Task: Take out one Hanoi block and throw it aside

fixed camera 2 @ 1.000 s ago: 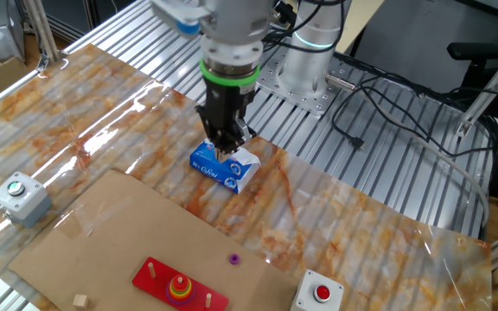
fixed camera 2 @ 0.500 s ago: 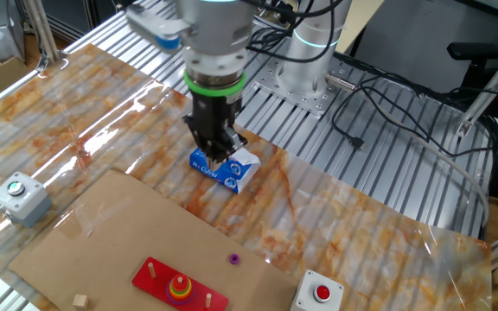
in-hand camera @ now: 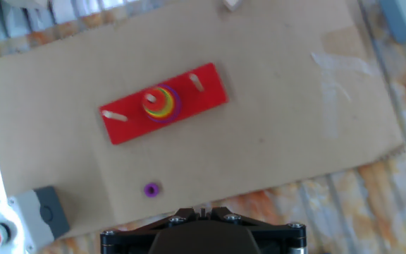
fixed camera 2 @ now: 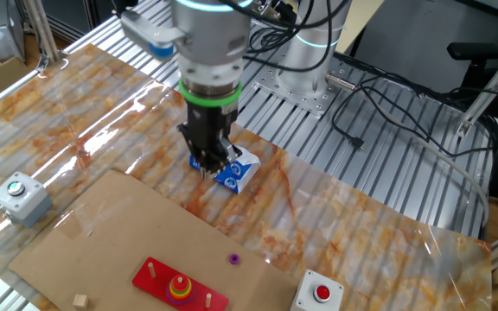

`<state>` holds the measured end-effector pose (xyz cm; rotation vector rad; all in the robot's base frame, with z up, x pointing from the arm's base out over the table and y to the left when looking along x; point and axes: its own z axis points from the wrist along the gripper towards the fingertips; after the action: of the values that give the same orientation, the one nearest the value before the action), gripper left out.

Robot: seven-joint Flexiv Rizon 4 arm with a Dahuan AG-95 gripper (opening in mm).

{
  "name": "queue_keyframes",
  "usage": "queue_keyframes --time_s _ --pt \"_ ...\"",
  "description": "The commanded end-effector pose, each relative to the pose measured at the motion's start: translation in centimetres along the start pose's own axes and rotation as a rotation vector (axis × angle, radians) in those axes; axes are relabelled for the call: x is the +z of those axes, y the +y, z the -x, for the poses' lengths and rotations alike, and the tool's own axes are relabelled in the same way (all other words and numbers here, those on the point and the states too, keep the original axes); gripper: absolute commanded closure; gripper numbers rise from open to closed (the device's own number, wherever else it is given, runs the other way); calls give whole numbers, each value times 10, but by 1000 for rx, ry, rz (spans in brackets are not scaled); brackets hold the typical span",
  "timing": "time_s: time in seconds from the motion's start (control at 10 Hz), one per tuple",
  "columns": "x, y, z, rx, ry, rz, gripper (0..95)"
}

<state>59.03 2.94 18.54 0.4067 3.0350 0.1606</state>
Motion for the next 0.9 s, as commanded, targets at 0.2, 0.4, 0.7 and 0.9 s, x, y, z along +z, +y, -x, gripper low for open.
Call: queue_keyframes --time_s 0.2,0.4,0.7,0.9 --pt "-1 6 10 -7 -13 -19 950" --pt "-7 9 18 -41 -8 -29 950" --pt "-9 10 20 -46 -6 -29 950" --pt "-9 10 20 -47 -6 -28 950"
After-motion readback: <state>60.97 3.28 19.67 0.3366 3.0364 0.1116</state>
